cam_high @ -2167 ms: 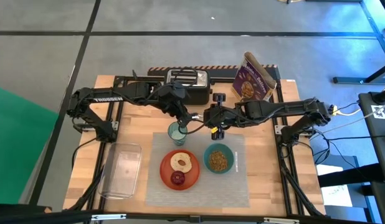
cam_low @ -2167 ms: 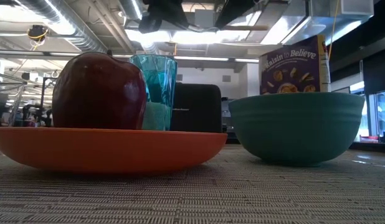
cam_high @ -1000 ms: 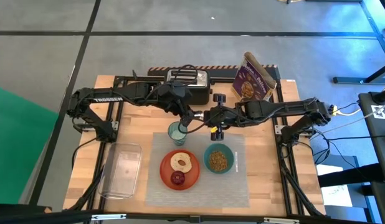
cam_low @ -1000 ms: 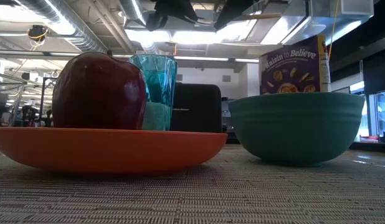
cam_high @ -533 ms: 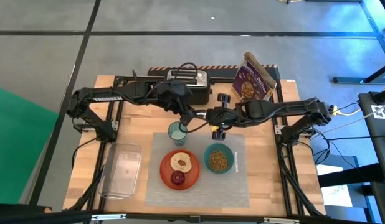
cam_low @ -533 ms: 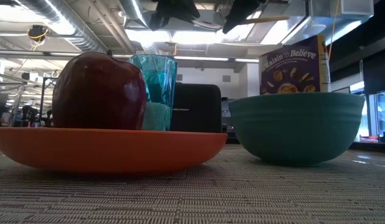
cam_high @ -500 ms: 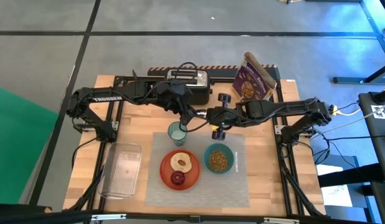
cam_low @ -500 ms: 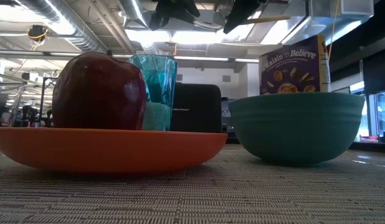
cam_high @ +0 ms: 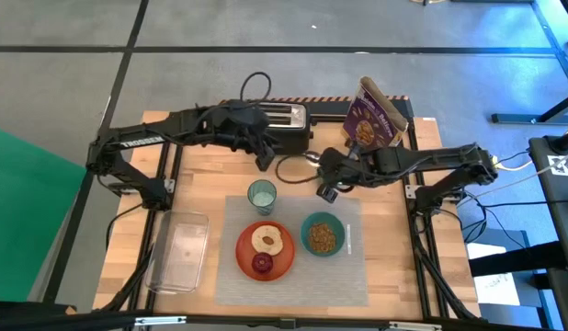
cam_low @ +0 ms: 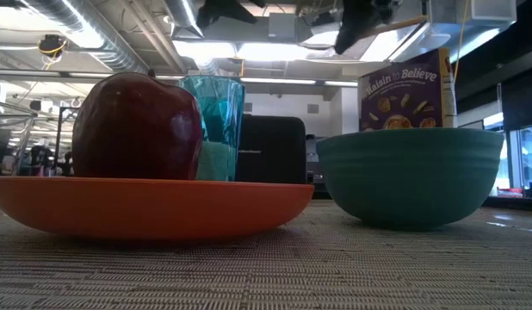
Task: Arrange a breakfast setting
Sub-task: Put the yellow spoon to the right of the green bowl on the gray table mat
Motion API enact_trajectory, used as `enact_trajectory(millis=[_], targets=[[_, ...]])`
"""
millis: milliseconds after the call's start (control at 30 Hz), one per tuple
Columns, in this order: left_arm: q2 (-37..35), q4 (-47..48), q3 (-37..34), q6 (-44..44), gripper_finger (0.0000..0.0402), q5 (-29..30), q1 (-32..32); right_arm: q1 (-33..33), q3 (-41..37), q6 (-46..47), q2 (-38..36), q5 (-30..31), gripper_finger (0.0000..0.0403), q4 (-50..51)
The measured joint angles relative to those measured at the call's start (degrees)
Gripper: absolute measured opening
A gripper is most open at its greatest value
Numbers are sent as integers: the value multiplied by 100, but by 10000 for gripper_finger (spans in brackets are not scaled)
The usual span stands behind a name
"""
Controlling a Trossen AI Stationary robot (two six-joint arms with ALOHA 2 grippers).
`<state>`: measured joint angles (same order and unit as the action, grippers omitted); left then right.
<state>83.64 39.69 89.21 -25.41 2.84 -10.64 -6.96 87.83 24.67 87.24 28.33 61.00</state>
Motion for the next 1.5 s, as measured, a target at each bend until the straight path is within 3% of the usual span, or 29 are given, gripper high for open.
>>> enact_trajectory(millis=[167, 333, 633, 767, 933, 1267, 1500], targets=[[-101, 80, 9, 68, 147, 209, 0, -392, -691, 1327, -505, 393, 21, 24], [-142, 58, 9, 176, 148, 257, 66, -1255, -1721, 3310, -913, 731, 21, -182], [-142, 56, 9, 442, 148, 248, 187, -2839, -3394, 7785, -888, 1600, 21, -284], [-142, 39, 9, 612, 148, 242, 165, -3168, -4002, 9012, -748, 1566, 21, -682], [-142, 34, 9, 680, 148, 232, 162, -3256, -4460, 9510, -274, 1283, 21, -1728], [-140, 300, 2, 711, 148, 198, 162, -3245, -4478, 9560, 540, 1113, 25, -3007], [-140, 341, 2, 709, 147, 198, 162, -3243, -4476, 9577, 674, 989, 82, -3194]])
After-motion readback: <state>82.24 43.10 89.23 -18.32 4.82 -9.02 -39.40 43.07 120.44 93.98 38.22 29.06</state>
